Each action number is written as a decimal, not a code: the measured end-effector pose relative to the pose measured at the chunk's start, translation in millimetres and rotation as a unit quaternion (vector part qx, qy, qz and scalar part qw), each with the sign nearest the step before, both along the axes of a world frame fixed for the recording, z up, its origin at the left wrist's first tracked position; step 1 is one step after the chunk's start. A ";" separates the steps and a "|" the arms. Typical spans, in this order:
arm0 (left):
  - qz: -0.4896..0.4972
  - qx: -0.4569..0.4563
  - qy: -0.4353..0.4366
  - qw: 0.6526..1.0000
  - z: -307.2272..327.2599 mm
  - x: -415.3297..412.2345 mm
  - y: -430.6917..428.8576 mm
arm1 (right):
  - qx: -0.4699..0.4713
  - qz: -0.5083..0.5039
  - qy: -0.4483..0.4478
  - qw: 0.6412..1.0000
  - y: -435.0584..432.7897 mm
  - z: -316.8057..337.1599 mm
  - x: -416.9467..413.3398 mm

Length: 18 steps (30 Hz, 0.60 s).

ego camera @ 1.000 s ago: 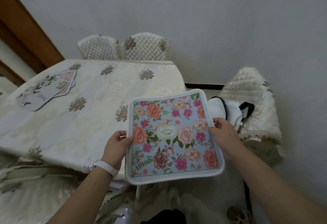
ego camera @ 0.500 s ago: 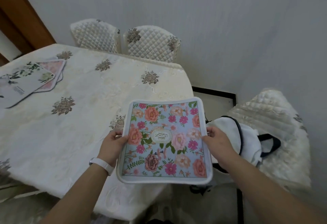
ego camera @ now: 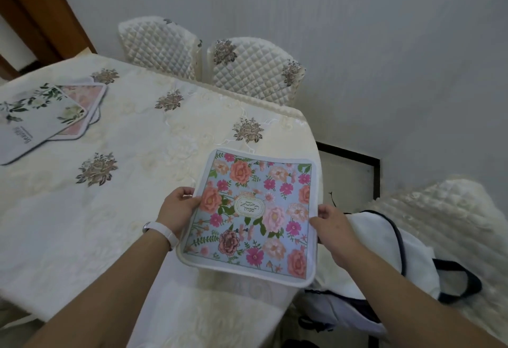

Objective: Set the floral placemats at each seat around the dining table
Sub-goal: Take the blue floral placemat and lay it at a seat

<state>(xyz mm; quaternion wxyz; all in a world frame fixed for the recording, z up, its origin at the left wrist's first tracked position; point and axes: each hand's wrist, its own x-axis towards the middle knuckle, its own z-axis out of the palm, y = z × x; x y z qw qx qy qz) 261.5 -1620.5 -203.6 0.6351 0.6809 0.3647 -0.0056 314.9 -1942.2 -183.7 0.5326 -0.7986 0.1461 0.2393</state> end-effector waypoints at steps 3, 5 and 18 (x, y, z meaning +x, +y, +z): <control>-0.006 0.009 0.016 1.000 -6.1 19.1 1.4 | -0.002 0.000 0.012 1.000 3.8 -18.4 17.4; -0.007 0.014 0.025 1.000 -10.8 32.5 0.2 | 0.001 -0.006 0.026 1.000 3.6 -29.6 29.1; -0.034 0.050 0.112 0.992 -64.0 96.6 -20.3 | -0.035 0.005 0.078 0.996 -16.4 -85.5 96.4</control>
